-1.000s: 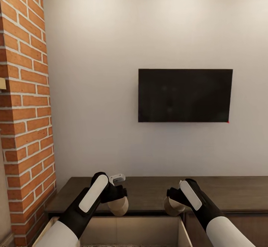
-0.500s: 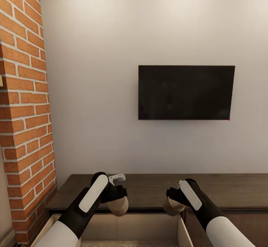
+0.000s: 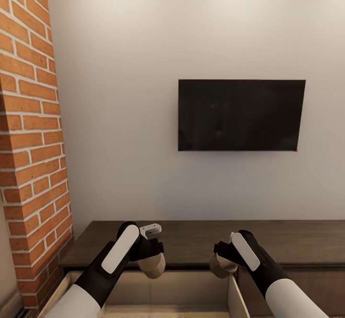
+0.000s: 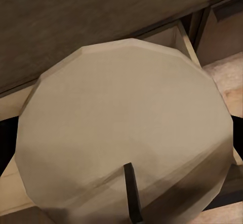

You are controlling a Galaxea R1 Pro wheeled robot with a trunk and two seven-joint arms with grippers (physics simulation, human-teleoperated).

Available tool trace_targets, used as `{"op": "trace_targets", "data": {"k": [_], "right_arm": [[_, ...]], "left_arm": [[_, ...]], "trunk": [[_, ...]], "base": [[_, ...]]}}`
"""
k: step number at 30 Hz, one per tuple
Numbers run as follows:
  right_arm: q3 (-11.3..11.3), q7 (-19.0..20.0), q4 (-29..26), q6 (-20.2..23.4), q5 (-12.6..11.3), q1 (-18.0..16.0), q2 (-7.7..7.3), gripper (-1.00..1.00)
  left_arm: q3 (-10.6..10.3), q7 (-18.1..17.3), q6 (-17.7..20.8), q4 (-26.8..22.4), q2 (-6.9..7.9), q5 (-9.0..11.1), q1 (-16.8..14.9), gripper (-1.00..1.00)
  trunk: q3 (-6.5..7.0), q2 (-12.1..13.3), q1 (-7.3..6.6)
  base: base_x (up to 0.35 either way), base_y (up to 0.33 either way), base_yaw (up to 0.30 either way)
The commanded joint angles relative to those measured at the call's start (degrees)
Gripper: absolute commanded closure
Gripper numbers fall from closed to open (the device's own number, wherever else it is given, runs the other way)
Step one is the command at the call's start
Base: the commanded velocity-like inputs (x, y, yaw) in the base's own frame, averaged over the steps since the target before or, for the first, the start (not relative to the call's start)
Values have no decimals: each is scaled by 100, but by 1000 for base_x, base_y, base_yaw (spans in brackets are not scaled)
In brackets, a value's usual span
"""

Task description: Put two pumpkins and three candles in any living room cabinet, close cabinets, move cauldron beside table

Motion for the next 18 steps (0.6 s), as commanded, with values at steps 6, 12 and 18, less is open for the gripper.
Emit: {"op": "trace_targets", "data": {"k": [6,12,18], "right_arm": [[29,-57,-8,1,-60,-4,-8,100],[29,-56,-8,1,-60,-5,-8,100],[29,-57,-8,1,-60,-2,-8,100]], "left_arm": [[-4,58,6,-13,0,52,-6,100],[-4,58,5,-14,0,52,-6,100],[-4,58,4,-12,0,52,-6,100]], "trunk": [[-64,-4,-1],[-121,-4,-1],[-177,-4,-1]], "base": [[0,0,0],[0,0,0],[0,0,0]]}}
